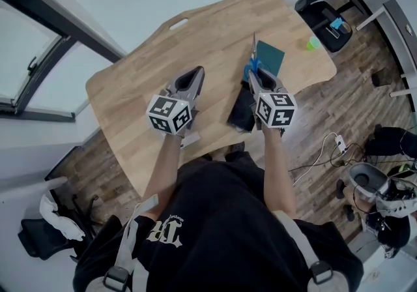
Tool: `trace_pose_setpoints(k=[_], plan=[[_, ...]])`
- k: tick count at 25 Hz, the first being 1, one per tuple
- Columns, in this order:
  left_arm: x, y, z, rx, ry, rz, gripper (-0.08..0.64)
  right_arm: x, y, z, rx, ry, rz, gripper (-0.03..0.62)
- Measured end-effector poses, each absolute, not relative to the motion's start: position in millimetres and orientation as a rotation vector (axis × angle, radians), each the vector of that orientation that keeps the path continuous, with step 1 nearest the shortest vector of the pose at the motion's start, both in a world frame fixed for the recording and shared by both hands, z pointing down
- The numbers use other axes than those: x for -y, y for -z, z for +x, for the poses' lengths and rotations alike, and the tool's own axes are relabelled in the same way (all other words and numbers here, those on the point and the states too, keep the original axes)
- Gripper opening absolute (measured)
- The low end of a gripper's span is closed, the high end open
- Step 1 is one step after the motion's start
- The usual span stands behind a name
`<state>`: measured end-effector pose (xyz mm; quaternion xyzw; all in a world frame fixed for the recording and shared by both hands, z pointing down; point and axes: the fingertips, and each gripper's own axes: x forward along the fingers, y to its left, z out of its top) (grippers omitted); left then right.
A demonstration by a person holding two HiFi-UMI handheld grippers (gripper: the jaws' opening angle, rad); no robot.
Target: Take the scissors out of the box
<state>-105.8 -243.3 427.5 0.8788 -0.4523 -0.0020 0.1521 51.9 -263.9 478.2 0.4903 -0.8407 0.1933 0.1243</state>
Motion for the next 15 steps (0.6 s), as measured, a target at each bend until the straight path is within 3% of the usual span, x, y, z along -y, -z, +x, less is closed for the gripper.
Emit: trace_pose_setpoints(k=[15], plan=[[240.0, -430.3, -105.6, 1.304, 0.009, 2.511, 0.002, 260.8, -481.9, 51.4, 2.458, -0.584, 1.416, 0.084]])
